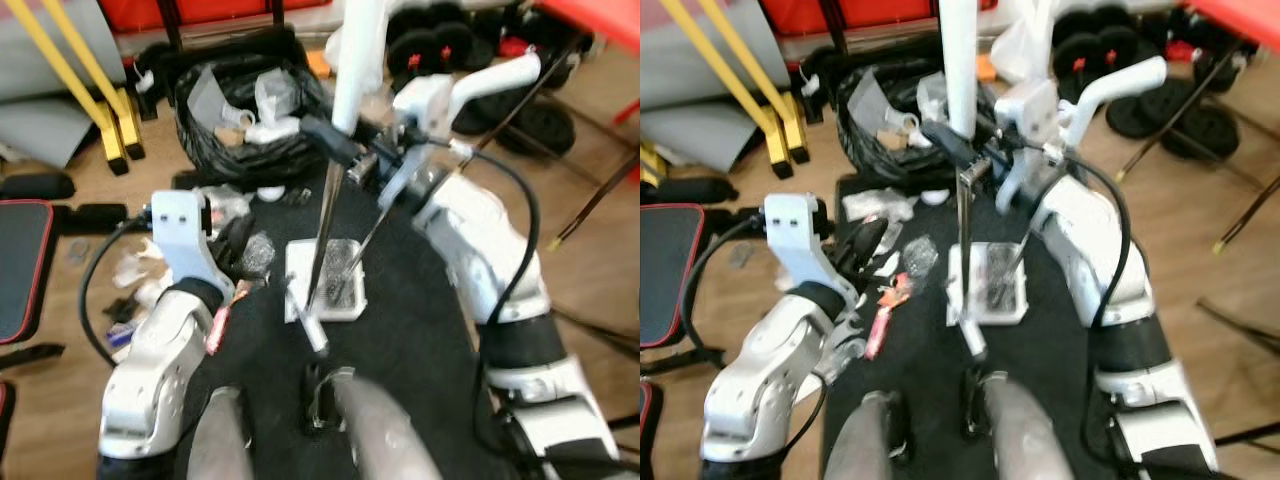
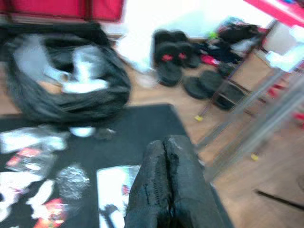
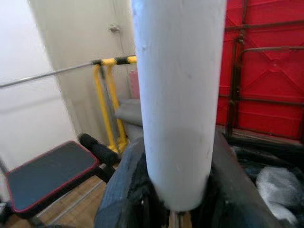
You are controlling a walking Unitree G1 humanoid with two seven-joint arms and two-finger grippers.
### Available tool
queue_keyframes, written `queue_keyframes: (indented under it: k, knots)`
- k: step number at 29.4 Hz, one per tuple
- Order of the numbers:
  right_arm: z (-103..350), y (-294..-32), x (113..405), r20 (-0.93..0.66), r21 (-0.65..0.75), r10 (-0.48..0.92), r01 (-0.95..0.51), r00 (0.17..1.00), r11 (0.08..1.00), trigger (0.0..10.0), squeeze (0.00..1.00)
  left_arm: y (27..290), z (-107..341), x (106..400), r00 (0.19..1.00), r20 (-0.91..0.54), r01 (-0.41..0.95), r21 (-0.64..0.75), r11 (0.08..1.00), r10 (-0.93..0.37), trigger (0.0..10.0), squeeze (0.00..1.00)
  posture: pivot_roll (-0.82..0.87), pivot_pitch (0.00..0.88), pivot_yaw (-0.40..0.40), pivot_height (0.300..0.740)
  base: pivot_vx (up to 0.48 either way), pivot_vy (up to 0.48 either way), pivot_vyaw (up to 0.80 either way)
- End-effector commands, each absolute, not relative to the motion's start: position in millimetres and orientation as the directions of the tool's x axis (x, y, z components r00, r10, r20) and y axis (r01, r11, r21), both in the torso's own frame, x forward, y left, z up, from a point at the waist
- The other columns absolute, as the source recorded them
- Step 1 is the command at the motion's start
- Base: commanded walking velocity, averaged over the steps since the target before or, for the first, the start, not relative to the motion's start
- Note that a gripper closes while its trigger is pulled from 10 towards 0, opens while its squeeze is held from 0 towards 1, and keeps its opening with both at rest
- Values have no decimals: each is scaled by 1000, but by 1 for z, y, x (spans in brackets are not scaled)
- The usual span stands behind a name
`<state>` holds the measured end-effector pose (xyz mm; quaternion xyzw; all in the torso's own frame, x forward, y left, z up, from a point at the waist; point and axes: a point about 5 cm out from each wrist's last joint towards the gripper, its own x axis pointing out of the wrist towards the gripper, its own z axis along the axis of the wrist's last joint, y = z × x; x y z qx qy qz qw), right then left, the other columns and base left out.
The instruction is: Sweep floor
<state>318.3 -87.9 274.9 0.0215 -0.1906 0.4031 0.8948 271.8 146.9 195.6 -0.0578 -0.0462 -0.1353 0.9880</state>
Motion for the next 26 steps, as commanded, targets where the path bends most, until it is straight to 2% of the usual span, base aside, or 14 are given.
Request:
queue_keyframes:
  k: [1, 26]
  knots:
    - [276, -88, 312, 369, -123, 722, -739, 586, 662, 10000, 0, 150, 188, 271, 968, 83, 246, -109, 963, -238, 10000, 0, -118, 191, -138, 740, 0, 0, 794]
    - [261, -85, 299, 312, -86, 729, -746, 609, 660, 10000, 0, 147, 179, 277, 975, 66, 220, -113, 969, -214, 10000, 0, -119, 154, -142, 740, 0, 0, 790]
